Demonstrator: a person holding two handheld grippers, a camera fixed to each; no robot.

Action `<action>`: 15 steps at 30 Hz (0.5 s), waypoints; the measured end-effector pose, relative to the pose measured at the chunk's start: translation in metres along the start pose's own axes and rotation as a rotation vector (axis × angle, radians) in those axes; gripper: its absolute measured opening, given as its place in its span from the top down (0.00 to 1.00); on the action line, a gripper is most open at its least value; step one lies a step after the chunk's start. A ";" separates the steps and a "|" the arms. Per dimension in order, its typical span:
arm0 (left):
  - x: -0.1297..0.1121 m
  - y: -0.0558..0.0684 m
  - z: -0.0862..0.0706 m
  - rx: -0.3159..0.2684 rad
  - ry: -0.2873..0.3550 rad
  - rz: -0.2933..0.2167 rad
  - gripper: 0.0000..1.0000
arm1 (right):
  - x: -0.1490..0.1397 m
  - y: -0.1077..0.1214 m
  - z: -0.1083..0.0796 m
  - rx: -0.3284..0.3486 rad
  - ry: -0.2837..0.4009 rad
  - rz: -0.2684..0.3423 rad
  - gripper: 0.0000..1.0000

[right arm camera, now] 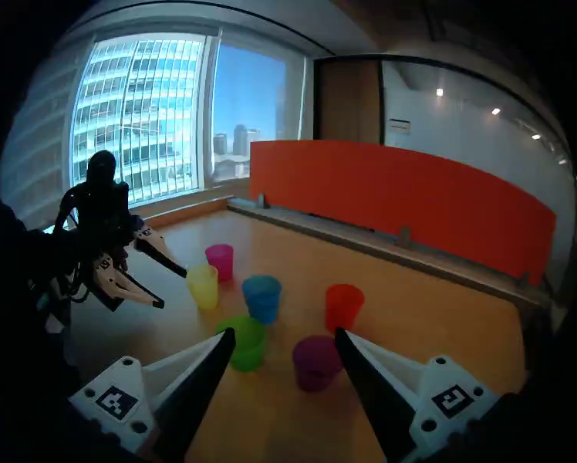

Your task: Pour water

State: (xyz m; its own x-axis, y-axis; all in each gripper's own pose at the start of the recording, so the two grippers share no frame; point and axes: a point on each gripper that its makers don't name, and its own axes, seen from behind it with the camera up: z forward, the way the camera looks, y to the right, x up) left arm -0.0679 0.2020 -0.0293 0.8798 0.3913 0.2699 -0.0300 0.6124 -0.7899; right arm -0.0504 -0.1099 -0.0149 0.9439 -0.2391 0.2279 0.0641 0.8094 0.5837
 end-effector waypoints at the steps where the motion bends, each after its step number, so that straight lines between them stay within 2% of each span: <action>1: -0.001 0.001 0.003 -0.004 -0.003 0.001 0.01 | 0.000 0.001 0.000 -0.001 0.000 0.001 0.00; 15: -0.008 0.015 0.050 -0.056 -0.047 0.021 0.01 | -0.003 0.011 0.000 -0.016 -0.002 0.009 0.00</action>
State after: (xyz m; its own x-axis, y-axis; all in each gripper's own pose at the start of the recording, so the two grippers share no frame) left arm -0.0994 0.2425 -0.0153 0.8557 0.4366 0.2776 -0.0205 0.5647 -0.8250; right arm -0.0528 -0.0999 -0.0092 0.9439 -0.2327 0.2344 0.0609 0.8202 0.5688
